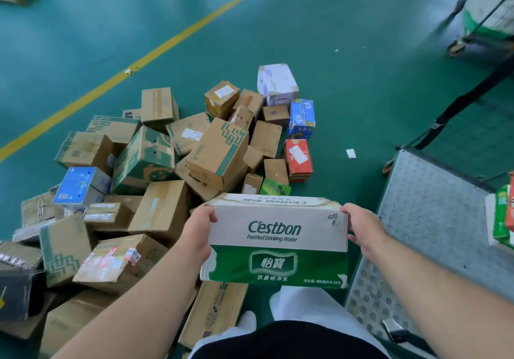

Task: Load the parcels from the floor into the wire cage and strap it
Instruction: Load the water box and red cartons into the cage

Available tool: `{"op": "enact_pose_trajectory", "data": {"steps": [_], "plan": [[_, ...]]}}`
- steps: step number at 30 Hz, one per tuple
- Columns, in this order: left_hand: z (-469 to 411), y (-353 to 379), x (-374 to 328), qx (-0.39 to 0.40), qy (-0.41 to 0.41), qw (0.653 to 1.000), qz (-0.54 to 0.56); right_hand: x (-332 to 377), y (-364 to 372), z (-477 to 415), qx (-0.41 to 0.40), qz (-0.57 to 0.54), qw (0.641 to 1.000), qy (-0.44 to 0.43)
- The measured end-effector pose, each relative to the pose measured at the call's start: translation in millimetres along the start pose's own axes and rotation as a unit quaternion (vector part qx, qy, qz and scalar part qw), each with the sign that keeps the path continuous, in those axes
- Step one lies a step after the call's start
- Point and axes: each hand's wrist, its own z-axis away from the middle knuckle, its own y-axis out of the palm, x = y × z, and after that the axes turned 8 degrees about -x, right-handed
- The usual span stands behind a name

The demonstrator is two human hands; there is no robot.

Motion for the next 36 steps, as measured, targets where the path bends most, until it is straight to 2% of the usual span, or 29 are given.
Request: {"op": "enact_pose_trajectory", "data": {"steps": [6, 10, 14, 19, 25, 28, 31, 33, 36], "plan": [[-28, 96, -32, 0.018, 0.022, 0.999, -0.013, 35, -18, -98, -0.028, 0.015, 0.999, 0.001], [-55, 175, -57, -0.002, 0.011, 1.0, -0.011, 79, -36, -171, -0.013, 0.022, 1.0, 0.012], [-77, 268, -87, 0.015, 0.024, 0.999, -0.023, 130, -71, -244, -0.03, 0.016, 0.999, -0.007], [-88, 384, -121, 0.087, 0.062, 0.992, -0.063, 172, -125, -310, -0.135, -0.039, 0.99, -0.01], [-98, 535, -152, 0.192, 0.059, 0.971, -0.132, 177, -204, -378, -0.255, -0.103, 0.96, 0.054], [-104, 617, -156, 0.245, 0.053, 0.951, -0.18, 175, -240, -410, -0.301, -0.142, 0.939, 0.084], [-111, 704, -146, 0.29, 0.032, 0.917, -0.271, 156, -280, -422, -0.373, -0.156, 0.902, 0.147], [-101, 757, -137, 0.326, 0.042, 0.875, -0.356, 130, -308, -422, -0.411, -0.178, 0.873, 0.194], [-60, 819, -124, 0.392, 0.063, 0.789, -0.469, 89, -336, -399, -0.436, -0.232, 0.829, 0.263]]}}
